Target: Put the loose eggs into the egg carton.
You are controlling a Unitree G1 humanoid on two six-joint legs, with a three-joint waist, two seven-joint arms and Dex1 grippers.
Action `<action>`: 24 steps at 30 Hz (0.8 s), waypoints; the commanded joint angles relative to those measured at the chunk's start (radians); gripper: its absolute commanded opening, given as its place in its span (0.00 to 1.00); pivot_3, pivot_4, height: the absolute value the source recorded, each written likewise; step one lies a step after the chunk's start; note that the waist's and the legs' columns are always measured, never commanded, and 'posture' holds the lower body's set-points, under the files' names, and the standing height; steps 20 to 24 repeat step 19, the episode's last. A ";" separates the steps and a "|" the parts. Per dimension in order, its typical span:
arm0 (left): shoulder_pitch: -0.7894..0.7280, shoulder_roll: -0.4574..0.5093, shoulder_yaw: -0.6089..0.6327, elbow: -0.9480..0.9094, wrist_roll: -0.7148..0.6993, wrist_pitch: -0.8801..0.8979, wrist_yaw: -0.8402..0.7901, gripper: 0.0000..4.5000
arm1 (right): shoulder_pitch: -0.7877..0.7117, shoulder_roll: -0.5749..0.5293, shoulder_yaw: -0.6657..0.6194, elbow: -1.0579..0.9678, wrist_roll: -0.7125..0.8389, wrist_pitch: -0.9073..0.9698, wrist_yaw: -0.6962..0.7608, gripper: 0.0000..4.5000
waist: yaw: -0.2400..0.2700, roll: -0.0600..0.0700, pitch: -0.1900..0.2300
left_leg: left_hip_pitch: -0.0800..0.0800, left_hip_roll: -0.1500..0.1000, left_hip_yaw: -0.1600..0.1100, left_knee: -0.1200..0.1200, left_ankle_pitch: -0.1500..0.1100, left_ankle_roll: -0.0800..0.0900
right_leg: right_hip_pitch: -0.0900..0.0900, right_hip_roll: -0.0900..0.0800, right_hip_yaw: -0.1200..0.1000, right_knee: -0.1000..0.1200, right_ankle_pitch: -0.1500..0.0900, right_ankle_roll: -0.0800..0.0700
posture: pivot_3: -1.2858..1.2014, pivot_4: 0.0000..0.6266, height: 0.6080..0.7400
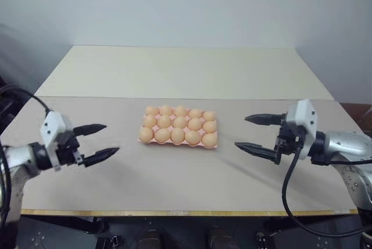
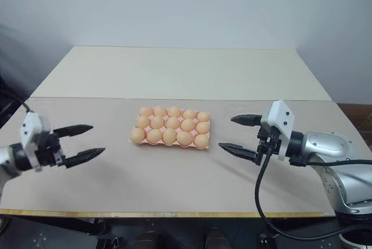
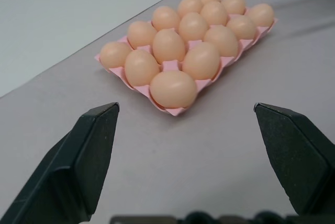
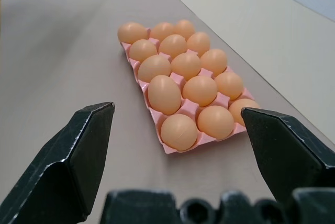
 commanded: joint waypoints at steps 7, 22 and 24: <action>0.131 -0.027 0.120 -0.227 -0.098 0.112 0.168 1.00 | -0.026 -0.004 -0.005 0.024 -0.012 -0.031 0.037 1.00 | -0.008 0.000 0.000 | 0.001 0.000 0.001 -0.001 0.000 0.000 | 0.000 0.000 0.001 -0.001 0.000 0.000 | 0.52 0.24 1.00; 0.147 -0.004 0.120 -0.230 -0.156 0.114 0.168 1.00 | -0.025 0.003 -0.003 0.015 -0.023 -0.026 0.028 1.00 | -0.009 0.000 0.000 | 0.001 0.000 0.001 -0.001 0.000 0.000 | 0.000 0.000 0.001 -0.001 0.000 0.000 | 0.52 0.24 1.00; 0.147 -0.004 0.120 -0.230 -0.156 0.114 0.168 1.00 | -0.025 0.003 -0.003 0.015 -0.023 -0.026 0.028 1.00 | -0.009 0.000 0.000 | 0.001 0.000 0.001 -0.001 0.000 0.000 | 0.000 0.000 0.001 -0.001 0.000 0.000 | 0.52 0.24 1.00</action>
